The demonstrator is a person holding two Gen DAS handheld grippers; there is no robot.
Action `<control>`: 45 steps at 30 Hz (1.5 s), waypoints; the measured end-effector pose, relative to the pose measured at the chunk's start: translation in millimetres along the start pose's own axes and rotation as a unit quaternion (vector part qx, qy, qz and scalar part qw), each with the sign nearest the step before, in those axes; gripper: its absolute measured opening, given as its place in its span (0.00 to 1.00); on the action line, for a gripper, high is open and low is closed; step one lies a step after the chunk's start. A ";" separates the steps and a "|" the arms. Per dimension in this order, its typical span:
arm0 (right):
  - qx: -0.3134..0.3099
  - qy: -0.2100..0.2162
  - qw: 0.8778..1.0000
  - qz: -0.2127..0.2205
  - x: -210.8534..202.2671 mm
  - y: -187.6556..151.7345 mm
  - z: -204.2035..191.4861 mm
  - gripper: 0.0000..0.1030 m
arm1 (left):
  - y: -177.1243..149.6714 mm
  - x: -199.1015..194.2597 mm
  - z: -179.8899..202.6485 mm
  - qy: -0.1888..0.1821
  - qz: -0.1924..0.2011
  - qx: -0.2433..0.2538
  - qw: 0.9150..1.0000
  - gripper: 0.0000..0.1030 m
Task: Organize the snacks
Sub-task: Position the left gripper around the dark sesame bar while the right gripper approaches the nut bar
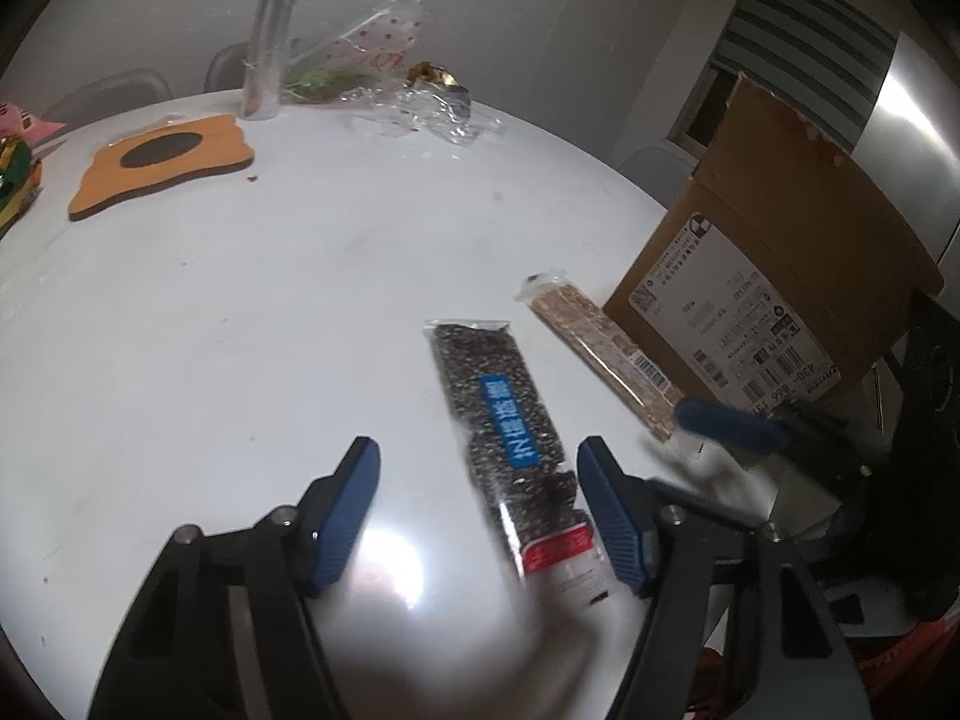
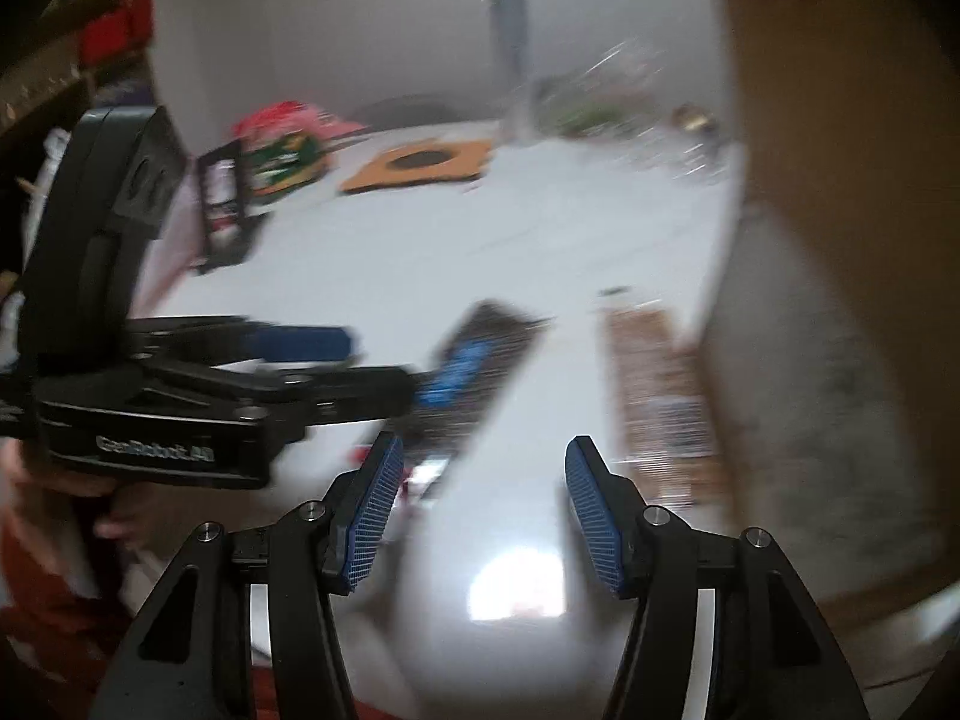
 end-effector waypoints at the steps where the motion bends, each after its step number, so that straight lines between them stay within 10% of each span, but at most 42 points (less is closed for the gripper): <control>1: -0.006 -0.018 1.000 0.000 -1.1 -1.4 2.3 0.51 | 0.8 2.5 3.1 0.001 -0.003 0.006 1.000 0.57; 14: 0.025 -0.126 0.992 0.008 17.0 -1.8 25.2 0.27 | 4.9 16.4 21.0 0.027 -0.014 0.033 0.999 0.57; 45: 0.069 -0.069 0.995 0.030 5.5 -30.9 9.4 0.25 | -4.8 17.1 25.9 0.092 -0.002 0.064 0.994 0.57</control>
Point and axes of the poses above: each gripper's, at about its wrist camera, not at the fingertips, and x roughly the way its jaws point, z to its right, y to its top, the point moved 6 cm from there along x, roughly the way its jaws point, and after that the axes turned 11 degrees about -z, right-handed, at the moved point
